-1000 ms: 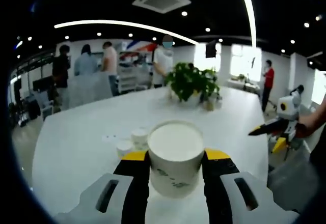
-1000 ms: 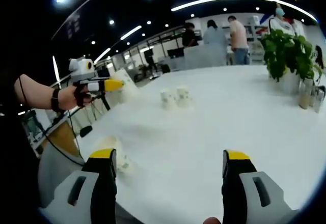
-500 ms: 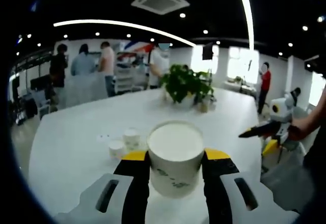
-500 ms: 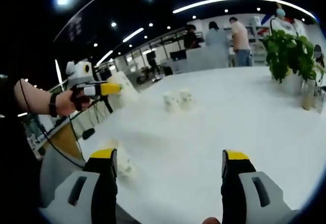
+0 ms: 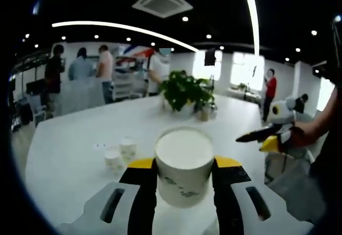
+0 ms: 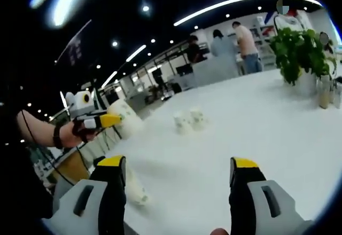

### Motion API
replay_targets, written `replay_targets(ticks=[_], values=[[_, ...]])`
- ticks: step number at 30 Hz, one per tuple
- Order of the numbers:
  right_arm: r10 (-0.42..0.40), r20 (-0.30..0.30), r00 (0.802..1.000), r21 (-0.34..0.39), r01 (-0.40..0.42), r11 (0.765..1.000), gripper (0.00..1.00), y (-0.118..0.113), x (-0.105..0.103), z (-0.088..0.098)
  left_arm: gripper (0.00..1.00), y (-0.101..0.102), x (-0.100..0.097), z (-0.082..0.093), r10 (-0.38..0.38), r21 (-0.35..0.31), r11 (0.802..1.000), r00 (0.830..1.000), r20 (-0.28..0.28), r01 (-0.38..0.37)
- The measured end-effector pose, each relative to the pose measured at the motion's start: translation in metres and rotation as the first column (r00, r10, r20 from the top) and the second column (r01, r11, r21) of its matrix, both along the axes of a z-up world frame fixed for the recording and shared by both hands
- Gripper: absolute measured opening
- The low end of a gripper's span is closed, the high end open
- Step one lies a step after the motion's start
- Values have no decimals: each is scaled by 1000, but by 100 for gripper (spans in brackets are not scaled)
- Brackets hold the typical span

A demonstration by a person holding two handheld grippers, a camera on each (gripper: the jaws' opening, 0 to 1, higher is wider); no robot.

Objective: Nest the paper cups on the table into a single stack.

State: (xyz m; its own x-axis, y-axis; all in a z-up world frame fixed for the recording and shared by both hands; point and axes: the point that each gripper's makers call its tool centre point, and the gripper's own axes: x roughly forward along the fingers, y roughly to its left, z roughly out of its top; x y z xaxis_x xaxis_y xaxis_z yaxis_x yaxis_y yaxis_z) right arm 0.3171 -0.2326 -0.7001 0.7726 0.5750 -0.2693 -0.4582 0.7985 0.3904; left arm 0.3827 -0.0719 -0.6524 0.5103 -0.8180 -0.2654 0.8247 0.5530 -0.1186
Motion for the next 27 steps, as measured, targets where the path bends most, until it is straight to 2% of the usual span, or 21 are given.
replay_targets(ticks=[5, 11, 15, 17, 19, 22, 27], values=[[41, 32, 999, 1, -41, 999, 75, 13, 2, 10, 39, -8, -9, 5, -44, -22, 999, 999, 2, 44], [80, 54, 995, -2, -80, 997, 71, 25, 2, 18, 39, -12, -15, 3, -61, -6, 998, 998, -3, 61], [91, 57, 994, 41, -93, 995, 66, 29, 3, 24, 39, -14, -19, 3, -83, -3, 997, 997, 1, 83], [97, 74, 993, 59, -101, 993, 67, 31, 4, 28, 39, -15, -21, 3, -85, -1, 996, 996, -4, 85], [152, 93, 984, 59, -158, 986, 68, 43, 0, 34, 39, -15, -22, 2, -88, 2, 996, 996, -7, 88], [185, 103, 977, 61, -192, 980, 63, 53, -3, 39, 39, -16, -23, 3, -96, -6, 995, 995, -7, 96], [199, 100, 975, 129, -211, 969, 54, 60, -2, 43, 39, -18, -25, 4, -108, -14, 994, 994, -13, 107]])
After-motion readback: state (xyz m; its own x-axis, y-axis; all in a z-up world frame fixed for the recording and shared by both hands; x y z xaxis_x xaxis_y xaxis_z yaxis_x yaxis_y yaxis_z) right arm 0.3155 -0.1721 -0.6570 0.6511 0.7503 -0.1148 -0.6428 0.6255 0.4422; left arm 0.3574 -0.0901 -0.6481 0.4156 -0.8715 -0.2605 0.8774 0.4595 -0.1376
